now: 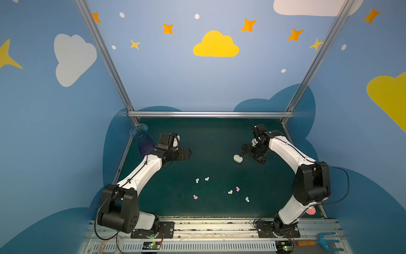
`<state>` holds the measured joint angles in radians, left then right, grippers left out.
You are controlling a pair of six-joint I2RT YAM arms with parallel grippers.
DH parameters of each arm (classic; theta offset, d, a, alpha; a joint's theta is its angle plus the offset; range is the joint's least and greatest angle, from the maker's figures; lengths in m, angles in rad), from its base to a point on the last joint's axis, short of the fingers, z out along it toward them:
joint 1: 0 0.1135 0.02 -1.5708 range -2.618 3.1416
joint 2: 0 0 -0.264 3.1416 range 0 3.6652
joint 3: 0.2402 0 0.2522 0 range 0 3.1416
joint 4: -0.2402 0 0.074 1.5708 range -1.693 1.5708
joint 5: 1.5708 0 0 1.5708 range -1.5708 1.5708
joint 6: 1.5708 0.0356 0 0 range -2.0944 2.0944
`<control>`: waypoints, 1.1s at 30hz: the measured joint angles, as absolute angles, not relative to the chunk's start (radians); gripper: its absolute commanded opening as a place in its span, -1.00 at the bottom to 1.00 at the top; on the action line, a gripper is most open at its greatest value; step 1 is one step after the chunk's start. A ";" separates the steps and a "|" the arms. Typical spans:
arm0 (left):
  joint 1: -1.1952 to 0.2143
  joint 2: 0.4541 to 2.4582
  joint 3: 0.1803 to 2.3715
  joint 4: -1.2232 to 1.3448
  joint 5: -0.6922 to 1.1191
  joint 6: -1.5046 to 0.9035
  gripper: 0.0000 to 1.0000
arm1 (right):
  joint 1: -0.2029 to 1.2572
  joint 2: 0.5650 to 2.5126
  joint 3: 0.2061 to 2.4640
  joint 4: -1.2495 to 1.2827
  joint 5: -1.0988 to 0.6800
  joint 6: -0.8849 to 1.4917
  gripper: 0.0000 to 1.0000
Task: Insert wireless bluetooth earbuds into charging case
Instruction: Pick up the charging case from the center of the table.
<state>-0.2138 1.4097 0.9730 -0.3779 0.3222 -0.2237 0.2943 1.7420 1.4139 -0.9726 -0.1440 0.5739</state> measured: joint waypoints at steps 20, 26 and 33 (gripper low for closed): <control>-0.178 1.381 0.942 -0.291 0.508 -0.252 1.00 | 0.338 2.051 1.709 -1.083 -0.095 0.842 0.95; -0.178 1.378 0.942 -0.279 0.511 -0.256 1.00 | 0.368 2.101 1.715 -1.084 -0.089 0.884 0.95; -0.178 1.352 0.908 -0.252 0.514 -0.264 1.00 | 0.379 2.139 1.716 -1.073 -0.089 0.921 0.94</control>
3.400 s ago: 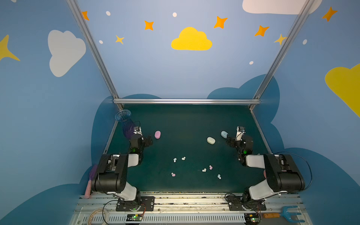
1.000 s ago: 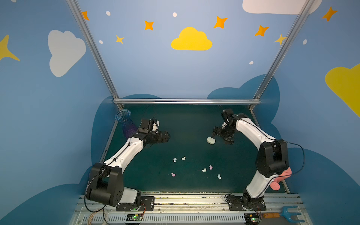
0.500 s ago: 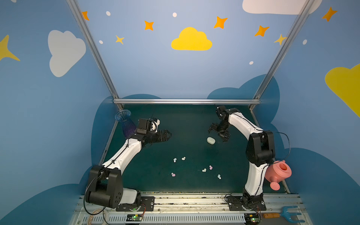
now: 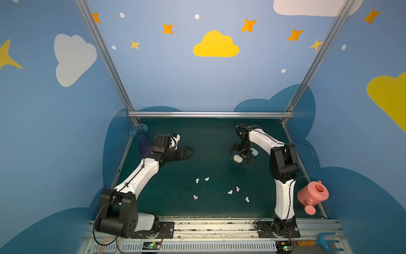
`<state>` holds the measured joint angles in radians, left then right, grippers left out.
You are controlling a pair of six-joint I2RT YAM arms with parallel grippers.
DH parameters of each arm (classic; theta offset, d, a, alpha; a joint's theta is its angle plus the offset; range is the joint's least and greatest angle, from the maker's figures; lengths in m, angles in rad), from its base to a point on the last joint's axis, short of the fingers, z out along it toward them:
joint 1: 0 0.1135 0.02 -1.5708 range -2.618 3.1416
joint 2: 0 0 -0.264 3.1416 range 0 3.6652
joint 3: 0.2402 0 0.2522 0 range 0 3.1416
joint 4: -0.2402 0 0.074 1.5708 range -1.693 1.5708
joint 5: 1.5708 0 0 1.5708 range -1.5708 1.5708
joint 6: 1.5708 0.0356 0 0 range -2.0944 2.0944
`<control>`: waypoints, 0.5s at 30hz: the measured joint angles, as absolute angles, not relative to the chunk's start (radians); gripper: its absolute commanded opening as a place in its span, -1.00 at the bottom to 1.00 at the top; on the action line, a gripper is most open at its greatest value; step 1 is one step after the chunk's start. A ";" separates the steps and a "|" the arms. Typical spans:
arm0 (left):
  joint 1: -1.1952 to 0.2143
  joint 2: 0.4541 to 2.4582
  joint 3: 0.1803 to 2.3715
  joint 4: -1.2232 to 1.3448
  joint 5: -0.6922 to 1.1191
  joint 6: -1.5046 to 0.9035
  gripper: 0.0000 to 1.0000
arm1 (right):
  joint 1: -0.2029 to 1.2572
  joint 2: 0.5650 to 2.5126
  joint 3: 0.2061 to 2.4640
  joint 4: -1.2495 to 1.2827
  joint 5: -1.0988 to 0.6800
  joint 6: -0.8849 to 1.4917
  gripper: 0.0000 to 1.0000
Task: Insert wireless bluetooth earbuds into charging case
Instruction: Pick up the charging case from the center of the table.
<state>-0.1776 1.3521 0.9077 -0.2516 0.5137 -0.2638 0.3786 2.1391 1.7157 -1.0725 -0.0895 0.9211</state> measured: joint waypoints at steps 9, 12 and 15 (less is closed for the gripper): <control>-0.178 1.320 0.898 -0.222 0.514 -0.267 1.00 | 0.379 2.143 1.684 -1.011 -0.091 0.970 0.91; -0.178 1.318 0.896 -0.219 0.513 -0.267 1.00 | 0.379 2.145 1.676 -0.996 -0.096 0.982 0.89; -0.178 1.318 0.895 -0.216 0.512 -0.267 1.00 | 0.379 2.145 1.670 -0.979 -0.098 0.992 0.79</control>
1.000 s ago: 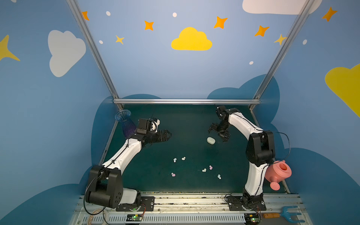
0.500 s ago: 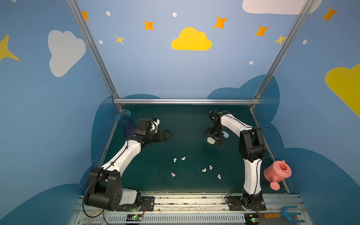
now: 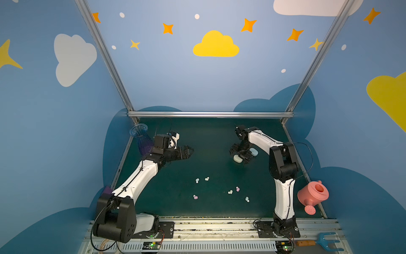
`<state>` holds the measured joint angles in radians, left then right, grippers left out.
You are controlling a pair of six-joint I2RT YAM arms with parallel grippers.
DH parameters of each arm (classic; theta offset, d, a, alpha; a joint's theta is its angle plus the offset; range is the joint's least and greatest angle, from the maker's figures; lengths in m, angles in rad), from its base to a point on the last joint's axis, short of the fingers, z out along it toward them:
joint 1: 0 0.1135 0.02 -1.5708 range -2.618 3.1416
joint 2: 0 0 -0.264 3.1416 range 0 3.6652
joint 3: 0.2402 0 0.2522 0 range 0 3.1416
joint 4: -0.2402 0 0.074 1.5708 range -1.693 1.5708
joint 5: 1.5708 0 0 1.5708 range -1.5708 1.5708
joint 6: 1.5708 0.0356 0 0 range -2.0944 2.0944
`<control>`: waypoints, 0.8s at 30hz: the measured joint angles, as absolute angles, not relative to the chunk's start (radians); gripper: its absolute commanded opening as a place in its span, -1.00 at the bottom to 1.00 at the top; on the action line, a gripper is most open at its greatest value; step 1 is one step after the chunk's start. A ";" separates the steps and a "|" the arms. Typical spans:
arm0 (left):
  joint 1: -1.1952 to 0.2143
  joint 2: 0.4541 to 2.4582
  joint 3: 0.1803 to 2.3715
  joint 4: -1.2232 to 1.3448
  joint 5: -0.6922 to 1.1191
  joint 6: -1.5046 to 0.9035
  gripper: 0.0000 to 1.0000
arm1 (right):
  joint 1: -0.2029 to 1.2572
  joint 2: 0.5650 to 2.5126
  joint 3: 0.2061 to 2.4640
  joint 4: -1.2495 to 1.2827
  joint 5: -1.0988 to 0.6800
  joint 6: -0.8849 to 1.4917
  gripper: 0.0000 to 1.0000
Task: Insert wireless bluetooth earbuds into charging case
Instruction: Pick up the charging case from the center of the table.
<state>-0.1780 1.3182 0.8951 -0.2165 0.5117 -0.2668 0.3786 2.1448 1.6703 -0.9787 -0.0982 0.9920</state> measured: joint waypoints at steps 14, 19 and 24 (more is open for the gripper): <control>-0.178 1.310 0.886 -0.212 0.508 -0.267 1.00 | 0.376 2.145 1.626 -0.936 -0.094 1.013 0.49; -0.179 1.306 0.886 -0.211 0.507 -0.267 1.00 | 0.375 2.145 1.626 -0.936 -0.090 1.013 0.42; -0.179 1.306 0.886 -0.210 0.506 -0.267 1.00 | 0.375 2.145 1.625 -0.936 -0.087 1.011 0.40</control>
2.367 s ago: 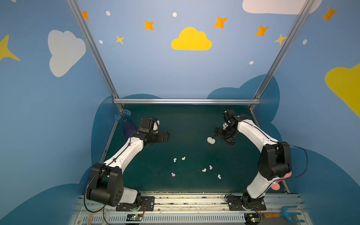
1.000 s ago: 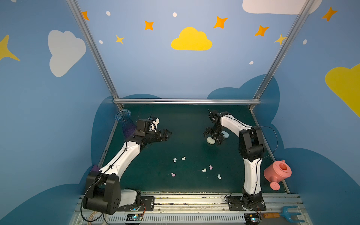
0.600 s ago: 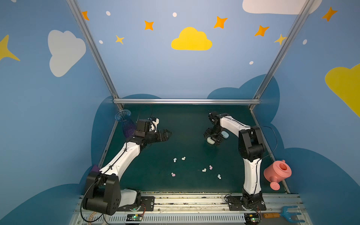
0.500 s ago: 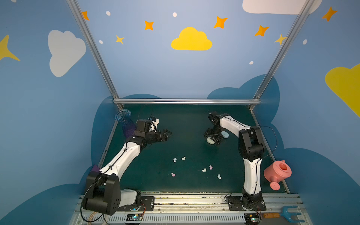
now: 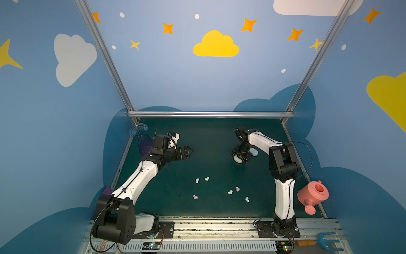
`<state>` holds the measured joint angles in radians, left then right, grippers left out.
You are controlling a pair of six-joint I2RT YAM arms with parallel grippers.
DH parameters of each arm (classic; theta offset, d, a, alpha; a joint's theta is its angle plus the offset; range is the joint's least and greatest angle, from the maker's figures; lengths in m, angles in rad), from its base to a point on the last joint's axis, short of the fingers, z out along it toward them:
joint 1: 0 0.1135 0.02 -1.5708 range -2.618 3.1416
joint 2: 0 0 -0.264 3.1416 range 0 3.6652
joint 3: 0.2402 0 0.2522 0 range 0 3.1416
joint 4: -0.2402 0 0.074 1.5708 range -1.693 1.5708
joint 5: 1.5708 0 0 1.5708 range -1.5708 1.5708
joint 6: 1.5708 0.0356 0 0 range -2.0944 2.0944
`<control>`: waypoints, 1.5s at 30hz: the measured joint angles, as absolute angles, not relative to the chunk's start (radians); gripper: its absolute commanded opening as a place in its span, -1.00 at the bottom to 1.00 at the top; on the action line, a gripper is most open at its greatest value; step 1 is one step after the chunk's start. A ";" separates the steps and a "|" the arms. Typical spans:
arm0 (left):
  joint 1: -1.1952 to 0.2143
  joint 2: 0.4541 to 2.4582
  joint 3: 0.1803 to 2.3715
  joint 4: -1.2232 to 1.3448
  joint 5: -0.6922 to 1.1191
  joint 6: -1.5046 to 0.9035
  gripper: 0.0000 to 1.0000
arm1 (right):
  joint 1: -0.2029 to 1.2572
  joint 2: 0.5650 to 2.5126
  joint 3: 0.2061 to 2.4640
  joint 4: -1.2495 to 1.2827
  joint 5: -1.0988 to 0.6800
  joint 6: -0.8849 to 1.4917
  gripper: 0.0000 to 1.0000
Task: Insert wireless bluetooth earbuds into charging case
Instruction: Pick up the charging case from the center of the table.
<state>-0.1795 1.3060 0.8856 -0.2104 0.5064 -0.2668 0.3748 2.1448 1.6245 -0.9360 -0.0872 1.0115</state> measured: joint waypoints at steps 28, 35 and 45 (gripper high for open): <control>-0.189 1.296 0.870 -0.199 0.489 -0.266 1.00 | 0.374 2.144 1.625 -0.934 -0.048 0.923 0.49; -0.191 1.290 0.870 -0.198 0.484 -0.266 1.00 | 0.374 2.143 1.621 -0.930 -0.034 0.914 0.42; -0.191 1.283 0.869 -0.197 0.484 -0.266 1.00 | 0.373 2.142 1.621 -0.923 -0.021 0.888 0.25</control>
